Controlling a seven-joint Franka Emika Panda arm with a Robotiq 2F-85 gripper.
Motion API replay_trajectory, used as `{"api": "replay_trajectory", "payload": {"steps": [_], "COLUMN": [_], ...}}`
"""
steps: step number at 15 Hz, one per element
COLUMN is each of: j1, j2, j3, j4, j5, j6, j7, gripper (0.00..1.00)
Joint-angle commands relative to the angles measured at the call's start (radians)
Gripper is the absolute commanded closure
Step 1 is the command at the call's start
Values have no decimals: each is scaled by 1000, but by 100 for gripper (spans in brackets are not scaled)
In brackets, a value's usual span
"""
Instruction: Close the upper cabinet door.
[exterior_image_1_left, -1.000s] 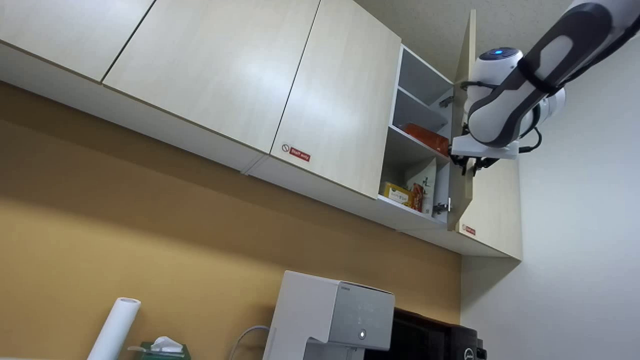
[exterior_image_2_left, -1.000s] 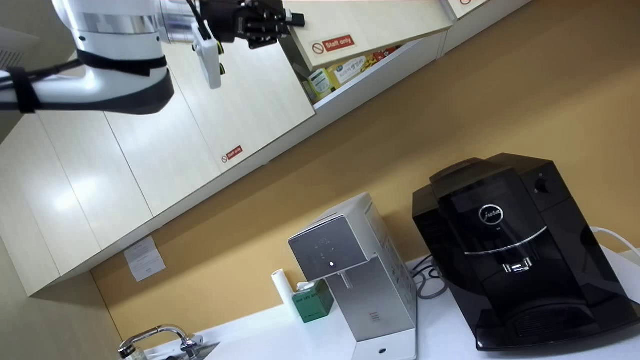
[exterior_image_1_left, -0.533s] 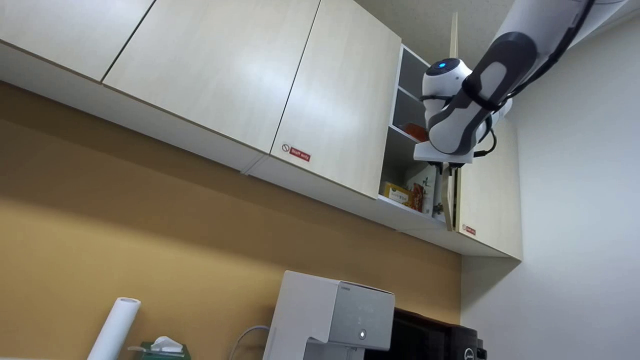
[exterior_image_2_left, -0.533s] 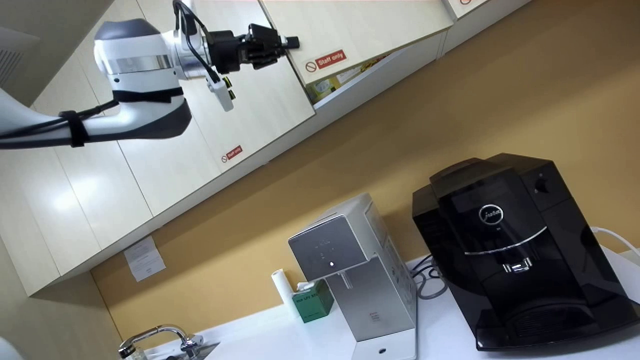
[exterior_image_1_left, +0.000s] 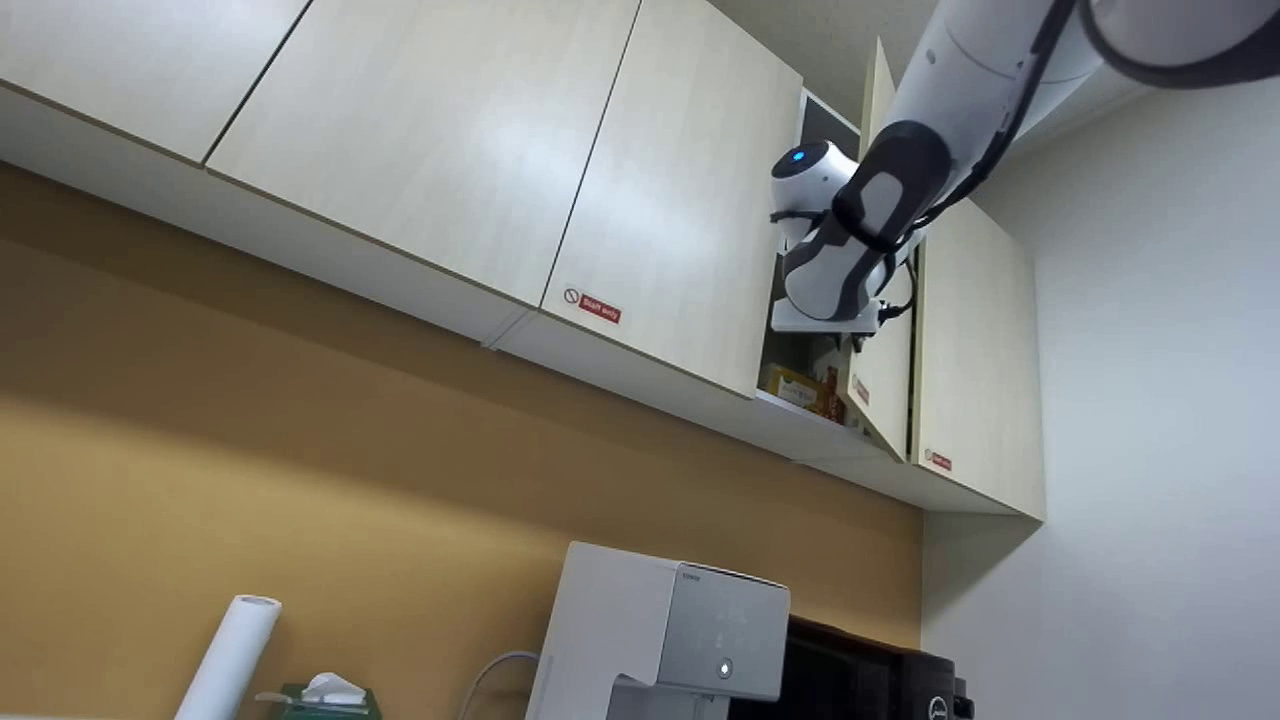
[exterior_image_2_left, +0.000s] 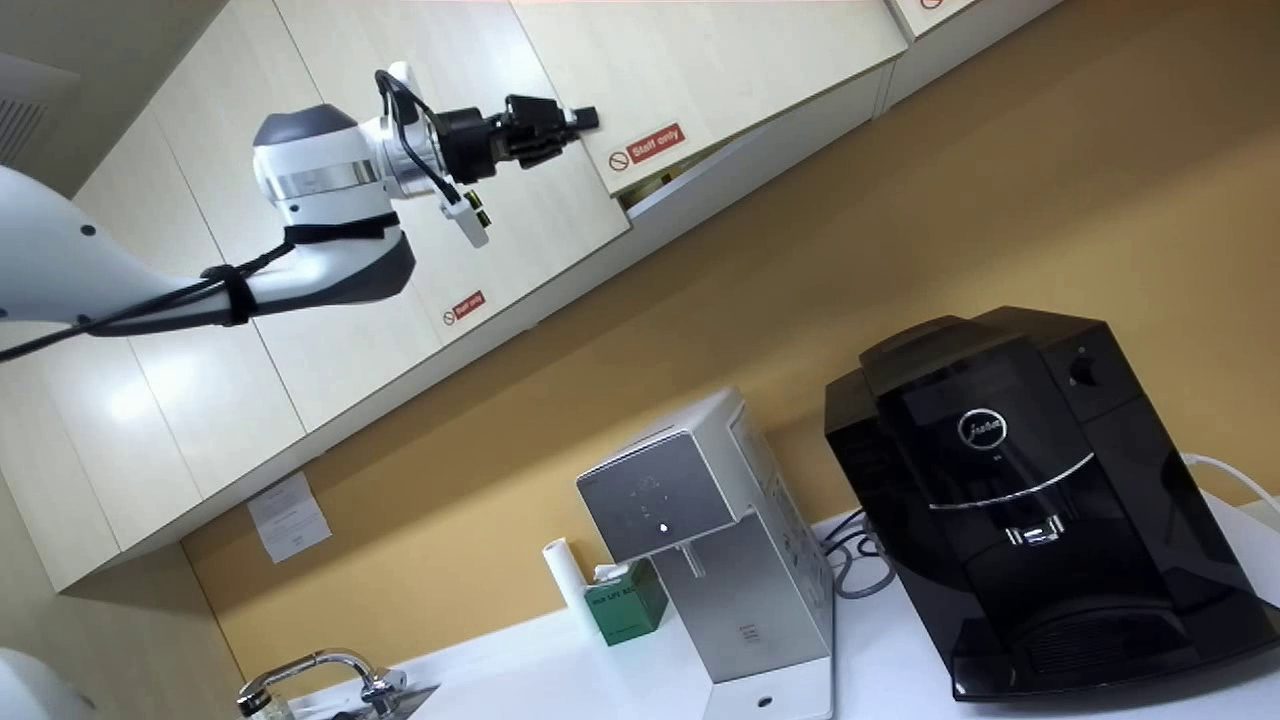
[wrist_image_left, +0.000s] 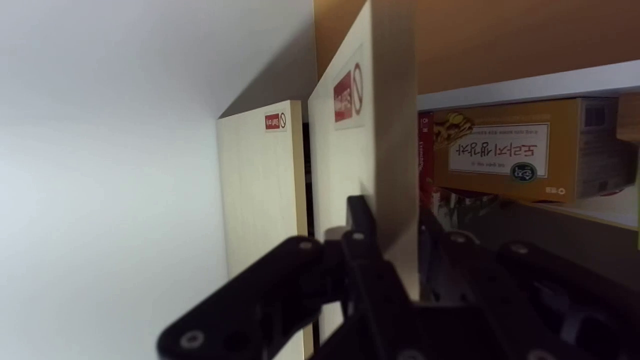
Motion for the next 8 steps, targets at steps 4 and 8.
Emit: {"api": "replay_trajectory", "payload": {"steps": [4,8], "j1": [-198,-254], "j2": [-32,-60], "j3": [166,197], "j4": [184,238], "j5": [124,180], "j6": [-65,-99], "j7": [47,21], "gripper": [100,100]}}
